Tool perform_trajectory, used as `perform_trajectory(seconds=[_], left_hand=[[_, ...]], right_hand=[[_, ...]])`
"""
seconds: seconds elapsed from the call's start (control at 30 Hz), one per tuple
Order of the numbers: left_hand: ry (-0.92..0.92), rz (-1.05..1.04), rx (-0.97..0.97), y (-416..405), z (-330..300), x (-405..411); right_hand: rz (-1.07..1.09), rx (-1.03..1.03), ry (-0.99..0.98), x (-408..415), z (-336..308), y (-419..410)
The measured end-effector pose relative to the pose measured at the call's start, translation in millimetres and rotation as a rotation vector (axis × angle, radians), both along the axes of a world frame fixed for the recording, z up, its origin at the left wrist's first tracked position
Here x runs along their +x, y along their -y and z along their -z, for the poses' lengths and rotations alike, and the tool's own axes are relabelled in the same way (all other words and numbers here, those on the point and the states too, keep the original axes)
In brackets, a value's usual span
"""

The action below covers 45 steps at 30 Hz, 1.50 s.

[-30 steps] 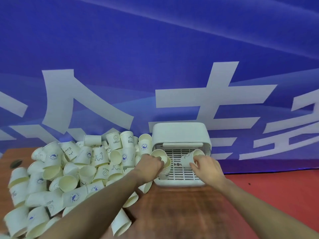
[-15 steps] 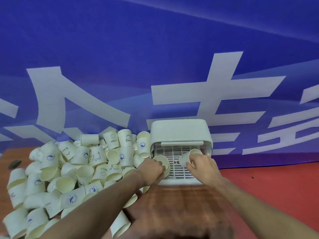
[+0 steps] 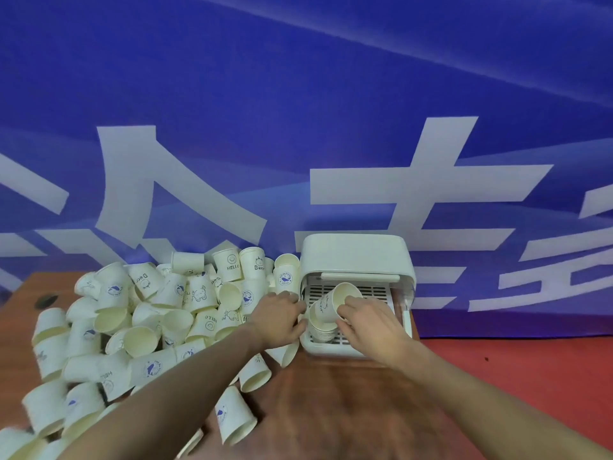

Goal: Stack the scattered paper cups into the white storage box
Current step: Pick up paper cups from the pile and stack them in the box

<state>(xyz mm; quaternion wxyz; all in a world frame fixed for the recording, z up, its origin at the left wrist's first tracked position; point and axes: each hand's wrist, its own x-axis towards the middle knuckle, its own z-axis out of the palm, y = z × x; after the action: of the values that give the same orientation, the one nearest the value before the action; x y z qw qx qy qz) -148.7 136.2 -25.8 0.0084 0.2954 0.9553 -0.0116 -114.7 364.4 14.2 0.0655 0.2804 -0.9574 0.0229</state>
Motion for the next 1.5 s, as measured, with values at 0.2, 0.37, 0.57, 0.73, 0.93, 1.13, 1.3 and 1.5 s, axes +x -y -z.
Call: perform_trajectory(seconds=[0.2,0.37,0.57,0.73,0.93,1.13,1.3,1.5], left_hand=[[0.040,-0.090,-0.039,38,0,10],[0.067,-0.167,-0.063,70,-4,22],[0.122,-0.270,-0.110,112,-3,37],[0.164,-0.296,-0.161,131,4,46],[0.148,-0.298,-0.181,142,-2,39],[0.108,-0.400,-0.191,167,-10,31],[0.171,-0.649,-0.181,217,-20,35],[0.238,-0.736,-0.187,261,-14,39]], right_hand=[[-0.021,0.189,0.052,-12,14,20],[0.019,0.311,0.197,-17,34,39],[0.042,0.361,0.333,-21,42,52],[0.099,0.240,0.335,-21,31,58],[-0.061,0.079,0.184,-18,8,85],[-0.094,0.119,0.199,-22,-5,124],[-0.102,0.188,0.245,-35,-8,151],[-0.098,0.215,0.271,-55,-4,183]])
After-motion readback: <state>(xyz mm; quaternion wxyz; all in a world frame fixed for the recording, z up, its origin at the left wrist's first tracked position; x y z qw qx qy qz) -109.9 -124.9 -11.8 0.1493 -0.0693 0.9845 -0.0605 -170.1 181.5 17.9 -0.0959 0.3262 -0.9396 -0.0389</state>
